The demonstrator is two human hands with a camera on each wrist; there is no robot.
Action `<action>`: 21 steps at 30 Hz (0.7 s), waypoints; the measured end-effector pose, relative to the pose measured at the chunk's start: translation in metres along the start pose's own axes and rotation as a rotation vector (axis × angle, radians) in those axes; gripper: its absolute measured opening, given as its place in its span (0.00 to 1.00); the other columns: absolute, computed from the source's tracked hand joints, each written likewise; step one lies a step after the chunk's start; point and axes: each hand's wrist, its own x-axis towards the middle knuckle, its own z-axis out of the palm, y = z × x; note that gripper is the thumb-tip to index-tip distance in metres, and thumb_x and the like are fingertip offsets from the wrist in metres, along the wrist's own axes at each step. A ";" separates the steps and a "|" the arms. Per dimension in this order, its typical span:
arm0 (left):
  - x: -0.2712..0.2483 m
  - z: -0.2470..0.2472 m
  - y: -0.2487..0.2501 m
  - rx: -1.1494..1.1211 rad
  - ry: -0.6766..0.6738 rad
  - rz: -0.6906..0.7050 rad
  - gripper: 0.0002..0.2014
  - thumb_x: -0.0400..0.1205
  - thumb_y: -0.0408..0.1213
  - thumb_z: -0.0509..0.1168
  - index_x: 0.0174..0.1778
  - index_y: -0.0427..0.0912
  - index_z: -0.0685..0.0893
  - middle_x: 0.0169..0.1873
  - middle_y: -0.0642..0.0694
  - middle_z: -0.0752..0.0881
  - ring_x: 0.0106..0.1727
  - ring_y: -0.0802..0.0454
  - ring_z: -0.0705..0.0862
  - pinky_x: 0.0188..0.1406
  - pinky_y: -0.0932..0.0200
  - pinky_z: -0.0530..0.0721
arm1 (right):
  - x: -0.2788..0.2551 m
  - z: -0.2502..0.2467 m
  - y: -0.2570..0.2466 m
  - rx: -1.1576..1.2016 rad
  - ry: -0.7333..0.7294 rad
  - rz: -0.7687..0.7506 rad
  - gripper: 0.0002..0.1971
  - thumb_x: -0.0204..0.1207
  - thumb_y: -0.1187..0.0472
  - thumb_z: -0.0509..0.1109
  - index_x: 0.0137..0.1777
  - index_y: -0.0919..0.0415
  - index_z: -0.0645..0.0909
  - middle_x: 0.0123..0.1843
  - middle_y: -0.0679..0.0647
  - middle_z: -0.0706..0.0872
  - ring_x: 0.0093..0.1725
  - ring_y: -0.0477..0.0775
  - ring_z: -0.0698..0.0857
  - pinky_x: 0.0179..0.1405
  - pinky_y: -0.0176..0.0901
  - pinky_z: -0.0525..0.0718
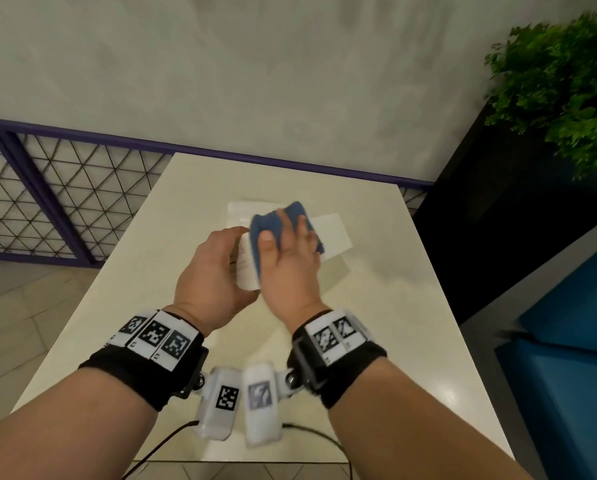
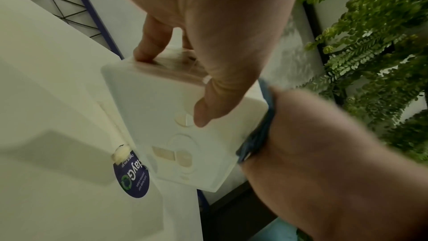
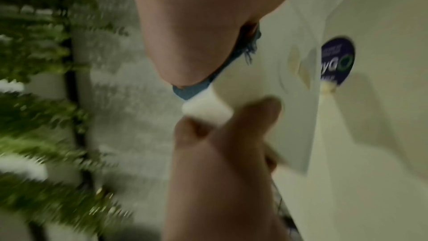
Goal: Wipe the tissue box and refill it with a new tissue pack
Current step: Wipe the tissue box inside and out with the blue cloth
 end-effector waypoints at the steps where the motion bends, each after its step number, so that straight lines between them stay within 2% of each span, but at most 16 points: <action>1: 0.000 -0.001 0.000 0.005 0.005 -0.003 0.27 0.62 0.54 0.69 0.57 0.56 0.74 0.49 0.51 0.82 0.47 0.51 0.84 0.41 0.55 0.80 | -0.013 0.006 -0.007 -0.016 -0.016 -0.072 0.28 0.84 0.41 0.47 0.83 0.43 0.50 0.87 0.53 0.45 0.85 0.57 0.42 0.83 0.59 0.42; 2: 0.001 -0.002 0.000 0.003 0.004 -0.005 0.27 0.62 0.55 0.68 0.56 0.55 0.73 0.47 0.52 0.82 0.45 0.51 0.84 0.39 0.57 0.78 | -0.023 0.009 -0.008 -0.036 -0.015 -0.128 0.29 0.82 0.39 0.45 0.83 0.41 0.49 0.87 0.51 0.44 0.85 0.55 0.41 0.83 0.58 0.41; 3: 0.001 -0.004 0.000 -0.001 -0.009 -0.009 0.28 0.62 0.52 0.71 0.57 0.54 0.72 0.48 0.53 0.82 0.44 0.55 0.84 0.38 0.62 0.77 | -0.025 0.008 -0.005 -0.042 0.001 -0.159 0.30 0.81 0.37 0.43 0.83 0.39 0.49 0.87 0.50 0.44 0.85 0.53 0.42 0.83 0.57 0.40; 5: 0.000 -0.010 -0.001 -0.002 -0.030 0.003 0.33 0.61 0.41 0.79 0.60 0.54 0.73 0.51 0.54 0.81 0.46 0.66 0.82 0.38 0.75 0.75 | -0.009 -0.001 0.011 -0.009 0.076 -0.123 0.29 0.82 0.38 0.43 0.82 0.40 0.53 0.87 0.50 0.49 0.85 0.53 0.46 0.84 0.58 0.43; 6: -0.001 -0.014 0.000 -0.002 -0.032 0.015 0.34 0.62 0.36 0.81 0.61 0.54 0.73 0.52 0.56 0.81 0.48 0.70 0.81 0.39 0.77 0.75 | 0.005 -0.008 0.025 0.018 0.123 -0.063 0.28 0.83 0.41 0.45 0.83 0.42 0.55 0.87 0.51 0.51 0.85 0.53 0.49 0.83 0.59 0.45; 9: -0.006 -0.025 0.004 0.013 -0.045 0.062 0.34 0.62 0.35 0.81 0.61 0.57 0.73 0.51 0.63 0.80 0.50 0.77 0.79 0.41 0.75 0.76 | 0.043 -0.032 0.068 0.124 0.227 0.115 0.27 0.84 0.42 0.48 0.82 0.48 0.60 0.84 0.55 0.61 0.82 0.58 0.61 0.81 0.60 0.57; 12: -0.008 -0.033 0.008 0.012 -0.070 0.088 0.35 0.62 0.35 0.81 0.59 0.61 0.71 0.52 0.66 0.78 0.51 0.75 0.79 0.43 0.70 0.79 | 0.057 -0.049 0.088 0.211 0.249 0.234 0.27 0.84 0.41 0.48 0.80 0.51 0.64 0.75 0.60 0.75 0.73 0.63 0.75 0.70 0.46 0.70; 13: -0.007 -0.035 0.007 0.008 -0.084 0.096 0.36 0.62 0.34 0.81 0.59 0.61 0.71 0.53 0.67 0.78 0.52 0.74 0.78 0.43 0.69 0.80 | 0.061 -0.056 0.090 0.265 0.212 0.326 0.27 0.84 0.40 0.50 0.79 0.51 0.66 0.73 0.60 0.77 0.70 0.64 0.78 0.68 0.46 0.73; 15: -0.005 -0.041 0.004 0.002 -0.126 0.107 0.36 0.62 0.33 0.81 0.60 0.60 0.72 0.55 0.67 0.78 0.53 0.72 0.79 0.44 0.67 0.82 | 0.065 -0.072 0.094 0.507 0.093 0.536 0.30 0.77 0.33 0.55 0.70 0.53 0.76 0.63 0.59 0.84 0.59 0.63 0.84 0.60 0.53 0.81; 16: -0.003 -0.043 0.002 0.006 -0.150 0.121 0.36 0.62 0.33 0.82 0.61 0.60 0.73 0.56 0.67 0.78 0.54 0.71 0.79 0.45 0.67 0.83 | 0.067 -0.078 0.098 0.642 0.028 0.618 0.28 0.74 0.32 0.61 0.62 0.52 0.80 0.56 0.56 0.86 0.51 0.61 0.86 0.52 0.52 0.84; 17: -0.002 -0.045 0.000 0.016 -0.174 0.135 0.37 0.62 0.33 0.82 0.62 0.61 0.73 0.57 0.67 0.79 0.54 0.71 0.79 0.46 0.68 0.82 | 0.066 -0.084 0.099 0.723 -0.003 0.665 0.22 0.70 0.35 0.67 0.53 0.51 0.83 0.45 0.55 0.87 0.42 0.60 0.86 0.43 0.49 0.85; 19: 0.002 -0.048 -0.002 0.041 -0.238 0.128 0.39 0.63 0.32 0.82 0.63 0.62 0.71 0.59 0.67 0.78 0.55 0.72 0.79 0.49 0.67 0.82 | 0.063 -0.081 0.106 0.724 0.001 0.754 0.12 0.64 0.47 0.74 0.35 0.55 0.78 0.28 0.56 0.80 0.25 0.58 0.80 0.30 0.44 0.81; 21: 0.007 -0.051 -0.009 0.132 -0.347 0.047 0.45 0.62 0.36 0.83 0.68 0.65 0.64 0.66 0.64 0.75 0.63 0.70 0.76 0.64 0.60 0.78 | 0.061 -0.073 0.107 0.629 0.077 0.821 0.12 0.62 0.55 0.70 0.25 0.58 0.73 0.24 0.57 0.74 0.21 0.56 0.73 0.29 0.41 0.74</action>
